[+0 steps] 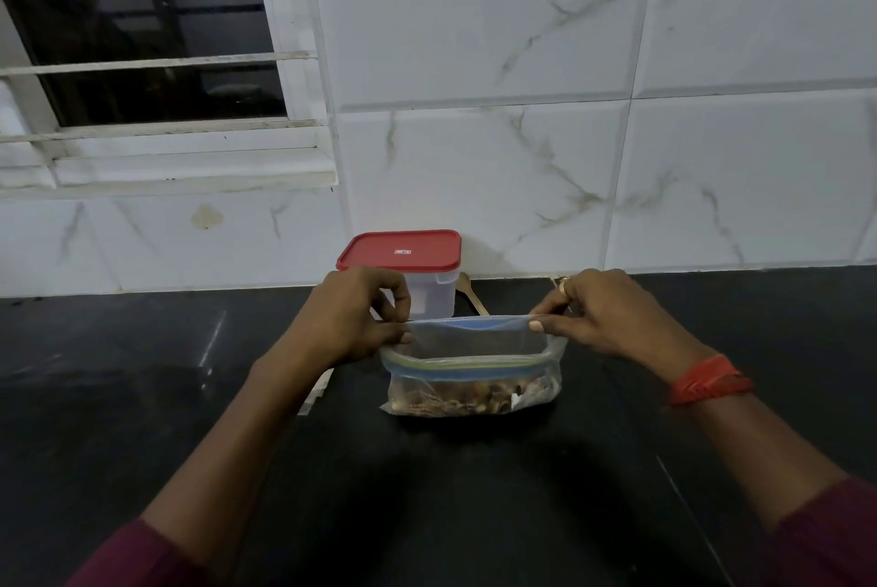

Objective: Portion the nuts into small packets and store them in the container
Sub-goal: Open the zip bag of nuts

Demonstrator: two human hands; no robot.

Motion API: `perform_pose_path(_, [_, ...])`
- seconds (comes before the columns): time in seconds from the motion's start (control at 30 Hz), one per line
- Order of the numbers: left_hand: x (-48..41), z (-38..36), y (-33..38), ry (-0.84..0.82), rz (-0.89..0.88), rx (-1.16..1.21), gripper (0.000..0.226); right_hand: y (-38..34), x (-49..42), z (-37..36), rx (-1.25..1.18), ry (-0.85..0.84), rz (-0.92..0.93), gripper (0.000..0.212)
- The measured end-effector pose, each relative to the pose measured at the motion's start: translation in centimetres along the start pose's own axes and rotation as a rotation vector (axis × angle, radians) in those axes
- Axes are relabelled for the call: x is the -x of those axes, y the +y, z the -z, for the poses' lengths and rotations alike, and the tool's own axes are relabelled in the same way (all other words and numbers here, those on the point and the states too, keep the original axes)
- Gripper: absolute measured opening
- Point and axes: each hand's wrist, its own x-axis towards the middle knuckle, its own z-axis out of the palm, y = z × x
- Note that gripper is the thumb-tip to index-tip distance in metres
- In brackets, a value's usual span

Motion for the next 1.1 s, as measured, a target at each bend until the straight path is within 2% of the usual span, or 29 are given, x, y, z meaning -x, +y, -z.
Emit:
perform_pose_path(0.17, [0.2, -0.3, 0.3, -0.066, -0.069, -0.077, 0.029, -1.8, 0.4, 0.0, -0.018, -0.144, 0.095, 0.041])
perform_pose_path(0.23, [0.2, -0.4, 0.5, -0.109, -0.061, -0.107, 0.027, -3.0, 0.6, -0.8, 0.02, -0.137, 0.131, 0.043])
perform_pose_path(0.37, [0.2, -0.1, 1.0, -0.186, -0.08, -0.184, 0.021, -4.4, 1.0, -2.8, 0.147, -0.04, 0.227, 0.036])
perform_pose_path(0.57, [0.3, 0.4, 0.8, -0.242, -0.081, -0.189, 0.015, -3.7, 0.8, -2.9, 0.054, 0.011, 0.24, 0.03])
perform_pose_path(0.7, [0.2, 0.0, 0.9, -0.281, -0.118, -0.155, 0.019, -3.9, 0.9, -2.8, 0.022, 0.038, 0.256, 0.025])
perform_pose_path(0.87, [0.1, -0.8, 1.3, -0.269, -0.159, -0.17, 0.017, -4.1, 0.8, -2.7, -0.039, -0.029, 0.197, 0.018])
perform_pose_path(1.03, [0.0, -0.1, 0.9, -0.283, -0.163, -0.125, 0.009, -4.0, 0.6, -2.0, 0.025, -0.094, 0.145, 0.021])
perform_pose_path(1.1, [0.1, -0.1, 0.7, -0.306, -0.155, -0.085, 0.004, -3.6, 0.5, -1.8, -0.027, -0.139, 0.127, 0.02])
